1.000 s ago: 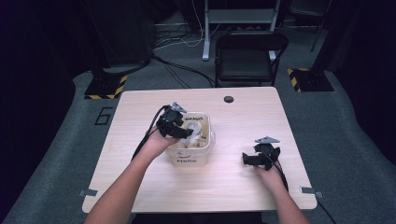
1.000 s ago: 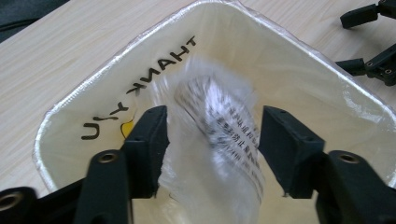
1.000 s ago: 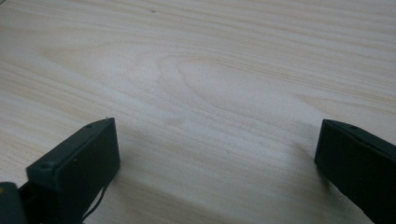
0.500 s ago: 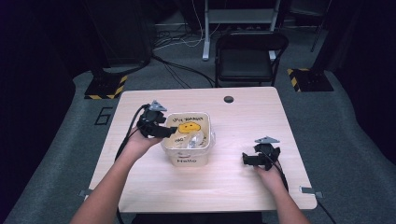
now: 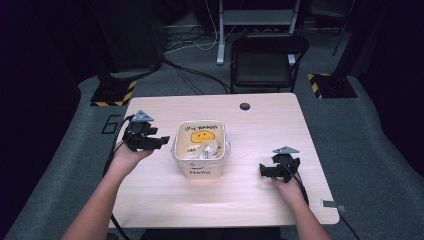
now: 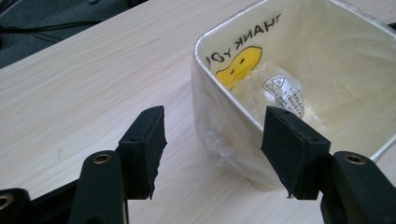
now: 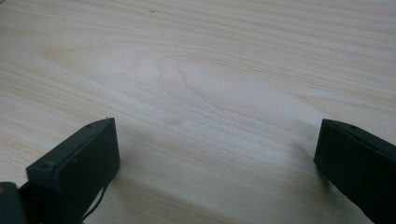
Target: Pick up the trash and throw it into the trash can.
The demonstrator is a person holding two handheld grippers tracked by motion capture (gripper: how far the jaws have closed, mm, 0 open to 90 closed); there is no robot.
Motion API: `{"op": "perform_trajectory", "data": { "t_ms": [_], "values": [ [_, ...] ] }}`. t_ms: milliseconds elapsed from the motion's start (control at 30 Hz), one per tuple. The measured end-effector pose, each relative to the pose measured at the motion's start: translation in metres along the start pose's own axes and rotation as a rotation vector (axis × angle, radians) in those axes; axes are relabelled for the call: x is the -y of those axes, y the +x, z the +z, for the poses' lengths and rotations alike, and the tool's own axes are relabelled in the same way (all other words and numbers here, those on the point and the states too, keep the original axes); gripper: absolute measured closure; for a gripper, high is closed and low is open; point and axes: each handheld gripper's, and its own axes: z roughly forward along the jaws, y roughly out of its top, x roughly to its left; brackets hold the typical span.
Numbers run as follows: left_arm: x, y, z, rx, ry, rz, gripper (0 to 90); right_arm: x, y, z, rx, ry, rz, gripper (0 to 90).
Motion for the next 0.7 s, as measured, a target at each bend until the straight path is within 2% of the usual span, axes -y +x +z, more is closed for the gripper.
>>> {"op": "perform_trajectory", "data": {
  "t_ms": [400,700],
  "values": [
    [0.027,0.015,-0.003,-0.028,-0.003,-0.050,39.2,0.000,0.000,0.000,0.000,0.000,0.000,0.0],
    [0.053,0.023,0.002,-0.038,0.001,-0.087,39.1,0.000,0.000,0.000,0.001,-0.001,0.001,0.0]
  ]
}}
